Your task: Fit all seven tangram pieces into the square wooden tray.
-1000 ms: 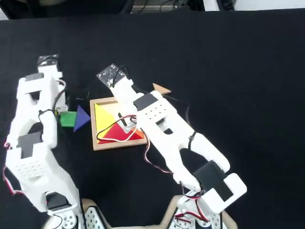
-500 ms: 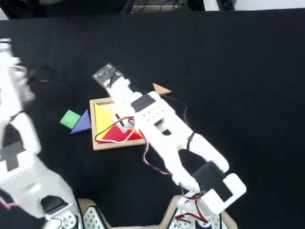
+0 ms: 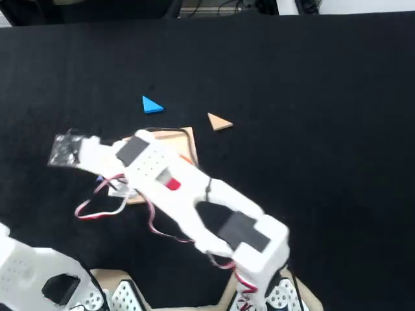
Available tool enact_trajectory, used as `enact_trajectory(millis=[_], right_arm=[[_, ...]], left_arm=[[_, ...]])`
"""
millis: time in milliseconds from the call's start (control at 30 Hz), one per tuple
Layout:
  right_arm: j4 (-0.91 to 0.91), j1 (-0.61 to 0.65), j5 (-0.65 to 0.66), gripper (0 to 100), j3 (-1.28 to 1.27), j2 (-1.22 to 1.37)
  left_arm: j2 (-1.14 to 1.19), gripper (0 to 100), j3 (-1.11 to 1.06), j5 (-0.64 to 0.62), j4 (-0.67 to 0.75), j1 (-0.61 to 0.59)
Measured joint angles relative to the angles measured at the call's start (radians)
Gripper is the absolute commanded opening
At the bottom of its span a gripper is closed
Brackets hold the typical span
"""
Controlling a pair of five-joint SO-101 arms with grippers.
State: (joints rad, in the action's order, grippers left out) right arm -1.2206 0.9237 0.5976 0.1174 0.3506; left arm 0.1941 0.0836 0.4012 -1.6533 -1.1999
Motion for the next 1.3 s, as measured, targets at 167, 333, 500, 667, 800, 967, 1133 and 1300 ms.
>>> enact_trajectory(millis=[167,333,500,667,800,967,1133,1300], right_arm=[[-0.130,-0.002,0.074,29.2,0.319,0.230],[-0.233,0.003,0.150,29.0,0.621,0.456],[-0.344,0.002,0.212,28.9,0.898,0.661],[-0.414,-0.020,0.218,28.9,1.151,0.845],[-0.442,-0.028,0.218,27.9,1.312,0.973],[-0.483,-0.029,0.221,11.5,1.464,1.046],[-0.483,-0.029,0.222,4.5,1.521,1.066],[-0.466,-0.029,0.222,1.1,1.525,1.066]], left_arm=[[0.000,20,-0.144,0.046,0.040,-0.020],[-0.040,20,-0.238,0.078,0.040,-0.018],[-0.253,20,-0.407,0.097,0.035,0.032],[-0.620,20,-0.588,0.038,0.087,0.143],[-0.905,20,-0.740,-0.072,0.204,0.178],[-1.037,20,-0.812,-0.147,0.252,0.192],[-0.997,20,-0.798,-0.192,0.252,0.192],[-0.870,20,-0.671,-0.239,0.252,0.169]])
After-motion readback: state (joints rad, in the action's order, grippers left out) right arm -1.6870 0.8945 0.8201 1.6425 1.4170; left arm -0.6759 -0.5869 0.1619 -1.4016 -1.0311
